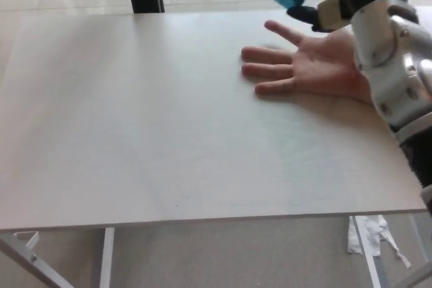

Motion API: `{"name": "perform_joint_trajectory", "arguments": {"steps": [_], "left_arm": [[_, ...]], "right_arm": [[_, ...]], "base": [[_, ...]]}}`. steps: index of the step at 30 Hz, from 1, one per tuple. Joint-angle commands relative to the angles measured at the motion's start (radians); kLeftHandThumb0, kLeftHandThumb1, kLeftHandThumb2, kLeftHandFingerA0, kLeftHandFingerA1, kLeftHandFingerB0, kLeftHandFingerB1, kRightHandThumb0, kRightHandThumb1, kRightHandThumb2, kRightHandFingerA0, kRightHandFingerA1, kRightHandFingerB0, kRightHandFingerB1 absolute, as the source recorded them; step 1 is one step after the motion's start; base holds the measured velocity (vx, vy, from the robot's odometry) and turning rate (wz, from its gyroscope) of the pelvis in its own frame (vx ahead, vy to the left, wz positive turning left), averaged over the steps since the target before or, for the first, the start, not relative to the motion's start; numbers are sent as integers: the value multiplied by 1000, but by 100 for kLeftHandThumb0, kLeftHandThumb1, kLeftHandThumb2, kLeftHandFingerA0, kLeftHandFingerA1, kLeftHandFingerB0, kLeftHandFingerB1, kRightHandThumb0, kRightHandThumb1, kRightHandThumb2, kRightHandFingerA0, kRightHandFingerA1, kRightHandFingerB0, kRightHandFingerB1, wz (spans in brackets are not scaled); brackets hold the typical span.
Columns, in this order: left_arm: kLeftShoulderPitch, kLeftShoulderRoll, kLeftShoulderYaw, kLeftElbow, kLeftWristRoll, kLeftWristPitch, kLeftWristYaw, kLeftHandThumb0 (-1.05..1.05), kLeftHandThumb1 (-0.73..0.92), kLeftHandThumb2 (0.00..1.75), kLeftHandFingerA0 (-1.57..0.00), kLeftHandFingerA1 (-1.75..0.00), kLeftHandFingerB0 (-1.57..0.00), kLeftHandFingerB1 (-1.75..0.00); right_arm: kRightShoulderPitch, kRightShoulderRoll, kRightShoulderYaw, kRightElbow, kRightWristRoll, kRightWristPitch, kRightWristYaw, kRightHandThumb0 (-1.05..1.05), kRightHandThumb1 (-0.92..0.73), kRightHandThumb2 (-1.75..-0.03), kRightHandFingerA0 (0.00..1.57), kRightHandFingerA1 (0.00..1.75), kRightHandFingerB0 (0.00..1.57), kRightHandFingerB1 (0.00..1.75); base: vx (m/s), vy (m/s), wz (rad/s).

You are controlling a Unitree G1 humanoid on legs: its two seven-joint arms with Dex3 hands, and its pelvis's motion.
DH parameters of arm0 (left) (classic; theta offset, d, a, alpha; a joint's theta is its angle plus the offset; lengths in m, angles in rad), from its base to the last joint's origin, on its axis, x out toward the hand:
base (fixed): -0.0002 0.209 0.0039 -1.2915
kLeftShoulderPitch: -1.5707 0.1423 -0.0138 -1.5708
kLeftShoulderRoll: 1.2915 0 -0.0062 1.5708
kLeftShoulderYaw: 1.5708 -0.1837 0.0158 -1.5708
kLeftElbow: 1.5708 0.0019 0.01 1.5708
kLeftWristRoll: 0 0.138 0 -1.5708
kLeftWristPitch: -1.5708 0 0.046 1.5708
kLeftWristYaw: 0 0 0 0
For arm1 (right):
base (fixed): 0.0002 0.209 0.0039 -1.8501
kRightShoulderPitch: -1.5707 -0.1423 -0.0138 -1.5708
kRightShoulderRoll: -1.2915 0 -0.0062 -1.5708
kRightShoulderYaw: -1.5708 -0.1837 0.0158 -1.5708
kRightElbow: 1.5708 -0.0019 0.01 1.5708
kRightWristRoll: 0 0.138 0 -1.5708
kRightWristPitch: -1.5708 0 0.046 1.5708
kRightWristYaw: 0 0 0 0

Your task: The robot uses its right hand to pick up a cube kept in the middle of the desk infront of it and hands it to a person

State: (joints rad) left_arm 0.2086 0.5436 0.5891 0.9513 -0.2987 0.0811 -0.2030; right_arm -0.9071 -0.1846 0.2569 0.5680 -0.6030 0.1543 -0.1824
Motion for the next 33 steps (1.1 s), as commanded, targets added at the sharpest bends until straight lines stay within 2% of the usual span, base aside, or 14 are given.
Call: {"name": "perform_joint_trajectory", "arguments": {"steps": [1,4,8,11,12,17,19,21,23,26,27,28,30,33], "left_arm": [[1,12,27,7,-26,-5,-1,-76,79,63,-49,-77,-31,-55],[3,13,29,14,-18,-15,2,-77,80,63,-51,-77,-31,-54],[19,16,15,3,-1,-35,-10,-75,83,64,-48,-78,-28,-54],[14,8,35,-15,-25,-6,4,-77,80,64,-51,-78,-31,-55],[14,11,30,-16,-19,-4,5,-77,80,64,-51,-77,-30,-53],[24,8,29,-36,-21,12,5,-77,80,63,-51,-78,-31,-55],[25,18,-6,-31,18,6,21,-78,84,66,-56,-80,-32,-56],[14,13,8,-17,-9,-5,7,-76,80,64,-49,-75,-32,-54],[4,6,21,-11,-27,-1,3,-77,78,63,-49,-76,-32,-54],[-5,3,14,-4,-21,-12,3,-78,77,63,-50,-76,-32,-55],[6,-1,17,-22,-27,-11,-5,-78,79,63,-49,-80,-32,-57],[12,-1,7,-30,-18,-19,-9,-78,80,64,-47,-79,-30,-57],[8,-1,14,-34,-28,-9,-11,-78,81,63,-46,-78,-29,-55],[-13,3,9,-20,-20,-2,14,-77,79,63,-49,-75,-32,-53]], "right_arm": [[-31,-73,-8,74,0,-33,-6,-26,-60,-67,94,159,88,72],[-33,-88,2,127,-12,-66,-69,-25,-60,-64,94,159,91,65],[-30,-96,1,185,6,-96,-81,-22,-55,-76,94,163,93,73],[-30,-84,13,195,-3,-80,-87,-26,-59,-68,93,162,92,69],[-37,-80,26,211,-9,-70,-70,-32,-62,-58,92,157,89,58],[-65,-49,44,305,-1,-76,-98,-31,-63,-59,92,156,83,55],[-82,-35,55,359,-4,-83,-117,-31,-61,-58,91,158,85,58],[-109,-10,51,411,8,-57,-112,-31,-64,-59,91,156,85,60],[-130,11,45,457,16,-45,-124,-30,-65,-70,89,159,82,89],[-146,24,32,489,28,-42,-137,-32,-65,-71,91,160,83,88],[-152,37,50,527,12,-53,-163,-30,-69,-60,93,159,81,68],[-153,41,49,537,14,-54,-173,-31,-67,-60,93,159,80,63],[-163,46,52,560,17,-44,-159,-33,-67,-66,86,161,78,64],[-164,47,53,580,19,-52,-170,-31,-67,-60,93,156,82,58]], "base": [[0,0,0],[0,0,0],[0,0,0],[0,0,0],[0,0,0],[0,0,0],[0,0,0],[0,0,0],[0,0,0],[0,0,0],[0,0,0],[0,0,0],[0,0,0],[0,0,0]]}}
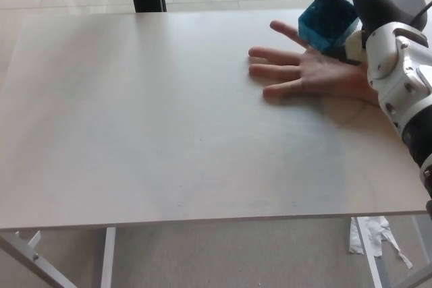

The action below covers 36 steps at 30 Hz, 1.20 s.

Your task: The robot uses its right hand to pick up a cube kept in the middle of the desk infront of it and hands it to a person

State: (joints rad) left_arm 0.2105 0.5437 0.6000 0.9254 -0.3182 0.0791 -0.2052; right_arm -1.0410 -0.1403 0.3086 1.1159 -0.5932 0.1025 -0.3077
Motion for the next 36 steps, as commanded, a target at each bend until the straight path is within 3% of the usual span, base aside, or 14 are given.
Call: {"name": "perform_joint_trajectory", "arguments": {"steps": [1,2,4,5,17,18,19,20,21,23,32,34,35,36], "left_arm": [[-18,3,-1,6,-1,0,15,-77,79,63,-49,-75,-32,-53],[-22,2,12,11,-19,1,-2,-74,59,101,-46,-74,-28,-60],[-14,7,-10,8,8,-19,-6,-77,61,104,-49,-75,-29,-60],[-16,2,5,-1,-15,4,-10,-77,78,63,-45,-76,-29,-53],[-14,2,3,-2,-7,1,5,-78,78,62,-49,-78,-32,-55],[-6,4,-6,-10,0,-5,-3,-77,80,64,-48,-77,-30,-54],[-1,3,-4,-20,-6,-1,-10,-78,79,63,-46,-78,-30,-55],[0,2,-2,-24,-10,2,-11,-78,79,63,-46,-78,-30,-55],[5,3,-8,-33,-5,6,-8,-79,80,64,-48,-77,-30,-55],[1,0,6,-34,-22,22,-3,-79,77,63,-46,-76,-32,-54],[-3,2,-4,-20,-8,12,3,-79,79,64,-49,-77,-30,-55],[-3,-1,-5,-25,-10,14,2,-78,79,63,-49,-79,-30,-55],[-14,0,5,-7,-20,13,2,-78,78,63,-47,-78,-31,-55],[-12,-1,4,-8,-19,12,-2,-79,78,63,-45,-77,-29,-54]], "right_arm": [[-31,3,1,37,10,1,-45,-31,-67,-60,93,156,82,58],[-32,3,-1,39,15,8,-27,-33,-65,-65,89,158,81,60],[-29,6,1,47,15,14,-29,-32,-62,-58,94,156,82,56],[-16,5,11,50,5,3,-48,-33,-60,-58,95,155,83,56],[20,4,78,87,-5,27,-15,-37,-63,-59,90,145,70,47],[0,8,117,103,-37,88,50,-45,-52,-86,51,75,31,48],[-11,13,135,115,-48,121,89,-36,-64,-59,42,57,32,32],[-13,13,141,117,-42,126,95,-36,-64,-59,42,57,32,32],[-15,17,139,122,-32,135,109,-35,-62,-59,7,45,22,29],[-19,19,154,132,-38,151,128,-50,-54,-71,0,11,11,32],[-5,7,204,111,-59,186,119,-90,-55,-87,0,19,6,2],[-4,1,207,105,-61,181,116,-83,-53,-72,0,0,0,0],[-9,0,215,100,-69,185,117,-105,-60,-97,0,20,0,1],[-8,-4,222,90,-74,182,117,-96,-66,-60,0,0,0,0]], "base": [[0,0,0],[0,0,0],[0,0,0],[0,0,0],[0,0,0],[0,0,0],[0,0,0],[0,0,0],[0,0,0],[0,0,0],[0,0,0],[0,0,0],[0,0,0],[0,0,0]]}}
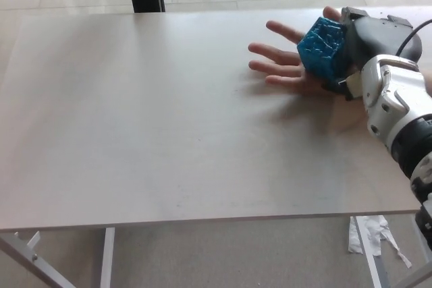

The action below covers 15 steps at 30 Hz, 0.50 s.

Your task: The robot uses its right hand to pick up a cube kept in the middle of the desk infront of it and hands it to a person

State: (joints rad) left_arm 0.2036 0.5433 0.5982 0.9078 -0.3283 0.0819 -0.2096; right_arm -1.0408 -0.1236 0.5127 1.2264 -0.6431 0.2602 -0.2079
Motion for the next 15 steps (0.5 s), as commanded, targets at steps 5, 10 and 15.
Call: {"name": "perform_joint_trajectory", "arguments": {"steps": [5,10,15], "left_arm": [[-4,-3,8,27,-10,-2,-1,-78,78,62,-46,-79,-33,-57],[3,2,-3,22,3,-5,2,-76,81,64,-48,-76,-31,-53],[6,-3,6,22,-8,2,-1,-78,78,62,-47,-77,-35,-56]], "right_arm": [[-4,-46,33,-93,-36,-6,20,-100,-63,-72,0,0,0,0],[-11,-130,-39,-341,20,15,142,-105,-60,-100,0,18,0,2],[81,-231,-156,-672,85,54,279,-105,-60,-95,0,29,0,1]], "base": [[0,0,0],[0,0,0],[0,0,0]]}}
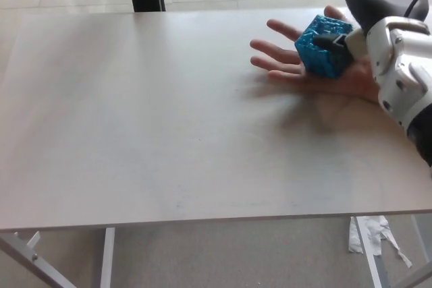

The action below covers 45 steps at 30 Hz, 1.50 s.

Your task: The robot uses its right hand to pick up a cube kept in the middle of the desk infront of it and hands it to a person

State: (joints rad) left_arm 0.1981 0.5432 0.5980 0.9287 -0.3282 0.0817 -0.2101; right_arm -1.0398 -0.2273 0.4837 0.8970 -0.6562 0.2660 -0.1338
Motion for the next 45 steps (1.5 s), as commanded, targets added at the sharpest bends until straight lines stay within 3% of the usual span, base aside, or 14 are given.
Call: {"name": "perform_joint_trajectory", "arguments": {"steps": [1,9,10,14,15,16,18,23,24,30,35,36,39,45], "left_arm": [[14,-2,5,3,-8,1,-4,-78,77,63,-45,-77,-34,-55],[38,-6,4,-25,-1,-4,6,-77,81,64,-50,-78,-30,-54],[34,-1,2,-11,0,-8,-2,-76,81,63,-49,-78,-28,-53],[20,10,4,6,-1,-9,-5,-76,81,63,-48,-77,-29,-54],[15,13,4,14,0,-9,-3,-76,80,64,-50,-78,-31,-54],[15,18,9,19,-3,-10,-7,-77,80,64,-49,-77,-30,-54],[20,21,14,5,-6,-5,-4,-76,82,63,-48,-77,-30,-54],[32,34,25,10,-11,3,-2,-76,81,63,-46,-76,-31,-53],[32,37,23,17,-10,-4,-13,-76,80,64,-44,-75,-29,-53],[27,40,26,28,-10,0,0,-78,77,63,-48,-78,-33,-56],[-115,55,-4,224,24,-45,40,-68,75,62,-55,-56,-40,-38],[-112,56,-1,229,20,-48,31,-67,75,62,-54,-55,-41,-39],[-114,56,-5,237,25,-61,39,-68,74,62,-56,-55,-42,-40],[-127,55,-8,257,29,-60,52,-66,75,63,-58,-56,-43,-40]], "right_arm": [[123,-154,-163,-444,122,45,234,-105,-60,-95,0,30,0,0],[434,-233,-426,-1084,265,158,399,-88,-48,-75,0,0,0,1],[533,-232,-535,-1213,340,136,414,-89,-51,-88,0,18,3,0],[867,-160,-896,-1593,497,107,476,-74,-46,-83,0,22,3,28],[1003,-94,-1036,-1681,542,53,457,-65,-59,-58,16,37,20,28],[1117,-44,-1134,-1712,577,-20,426,-67,-60,-59,23,38,26,29],[1264,30,-1265,-1674,665,-138,358,-67,-46,-82,34,53,29,45],[1440,94,-1449,-1506,735,-348,221,-61,-48,-87,57,66,44,50],[1461,99,-1488,-1445,775,-400,195,-53,-58,-58,64,64,55,38],[1536,88,-1552,-1113,779,-720,48,-51,-62,-59,68,111,68,64],[1554,66,-1562,-879,777,-926,-17,-46,-62,-58,104,152,72,79],[1550,63,-1559,-815,804,-976,-2,-53,-47,-79,117,139,70,79],[1560,74,-1559,-790,811,-969,3,-51,-66,-59,112,165,69,82],[1558,79,-1542,-585,811,-1007,8,-54,-66,-62,98,174,64,88]], "base": [[0,0,0],[0,0,0],[0,0,0],[0,0,0],[0,0,0],[0,0,0],[0,0,0],[0,0,0],[0,0,0],[0,0,0],[0,0,0],[0,0,0],[0,0,0],[0,0,0]]}}
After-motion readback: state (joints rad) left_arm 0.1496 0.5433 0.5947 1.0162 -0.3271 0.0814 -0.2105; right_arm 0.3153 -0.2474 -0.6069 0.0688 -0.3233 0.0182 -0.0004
